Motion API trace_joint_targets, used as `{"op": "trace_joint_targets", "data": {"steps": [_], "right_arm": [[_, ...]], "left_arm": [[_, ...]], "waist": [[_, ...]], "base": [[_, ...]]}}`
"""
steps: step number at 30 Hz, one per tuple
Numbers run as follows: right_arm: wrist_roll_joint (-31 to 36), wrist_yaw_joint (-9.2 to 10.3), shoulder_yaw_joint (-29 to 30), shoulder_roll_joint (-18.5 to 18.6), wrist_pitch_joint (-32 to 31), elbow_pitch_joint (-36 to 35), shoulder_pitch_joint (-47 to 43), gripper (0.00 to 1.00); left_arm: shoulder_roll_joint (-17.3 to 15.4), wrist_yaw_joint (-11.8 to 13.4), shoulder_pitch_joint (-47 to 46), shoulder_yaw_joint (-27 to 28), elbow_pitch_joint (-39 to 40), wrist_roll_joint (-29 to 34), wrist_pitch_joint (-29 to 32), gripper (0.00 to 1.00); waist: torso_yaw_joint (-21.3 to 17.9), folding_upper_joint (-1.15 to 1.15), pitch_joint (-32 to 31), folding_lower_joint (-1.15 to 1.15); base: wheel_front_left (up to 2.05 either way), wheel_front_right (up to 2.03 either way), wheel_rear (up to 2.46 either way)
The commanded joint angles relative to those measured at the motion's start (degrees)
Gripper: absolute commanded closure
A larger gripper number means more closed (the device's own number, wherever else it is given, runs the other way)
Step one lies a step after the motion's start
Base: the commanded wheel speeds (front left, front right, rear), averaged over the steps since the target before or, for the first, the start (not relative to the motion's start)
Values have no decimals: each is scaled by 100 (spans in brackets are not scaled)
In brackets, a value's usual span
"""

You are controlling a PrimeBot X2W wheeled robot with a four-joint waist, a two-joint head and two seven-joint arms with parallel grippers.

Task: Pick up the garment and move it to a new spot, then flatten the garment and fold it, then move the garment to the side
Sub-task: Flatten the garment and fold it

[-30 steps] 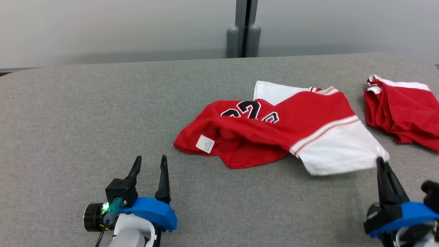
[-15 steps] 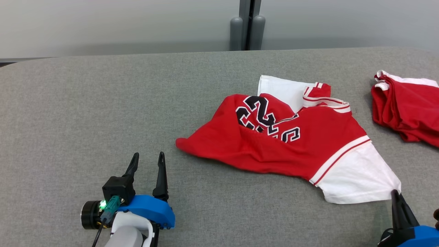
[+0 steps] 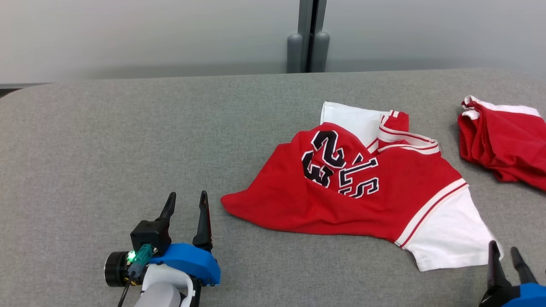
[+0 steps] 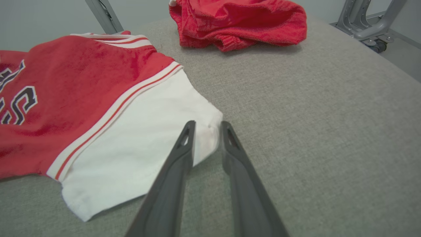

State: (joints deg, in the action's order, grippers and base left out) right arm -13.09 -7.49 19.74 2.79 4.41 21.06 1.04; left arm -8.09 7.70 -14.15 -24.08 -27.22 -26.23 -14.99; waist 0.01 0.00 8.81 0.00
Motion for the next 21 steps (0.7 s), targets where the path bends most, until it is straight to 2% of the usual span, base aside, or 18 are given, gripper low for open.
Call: {"op": "trace_joint_targets", "data": {"steps": [1, 7, 12, 17, 21], "right_arm": [[30, -1, 23, 21, 37, -9, 64, 0], [249, -1, 23, 20, 72, -419, 121, 0], [306, -1, -268, 18, -86, -1003, 197, 0], [181, -1, -752, 20, -293, -1489, 282, 0], [149, -1, -1039, 19, -358, -1627, 414, 0]], "left_arm": [[7, -18, 53, 30, -1, -10, -28, 0], [18, -45, 159, 46, -36, 26, -28, 0], [-18, -194, 78, -163, -151, 134, 55, 0], [-71, -502, -396, -585, -325, 385, 441, 0], [34, -884, -918, -959, -527, 533, 868, 0]], "waist": [[-8, 0, -41, 0], [5, 0, -335, 0], [2, 0, -489, 0], [-39, 0, -442, 0], [-118, 0, -269, 0]], "base": [[0, 0, 0], [0, 0, 0], [0, 0, 0], [0, 0, 0], [0, 0, 0]]}}
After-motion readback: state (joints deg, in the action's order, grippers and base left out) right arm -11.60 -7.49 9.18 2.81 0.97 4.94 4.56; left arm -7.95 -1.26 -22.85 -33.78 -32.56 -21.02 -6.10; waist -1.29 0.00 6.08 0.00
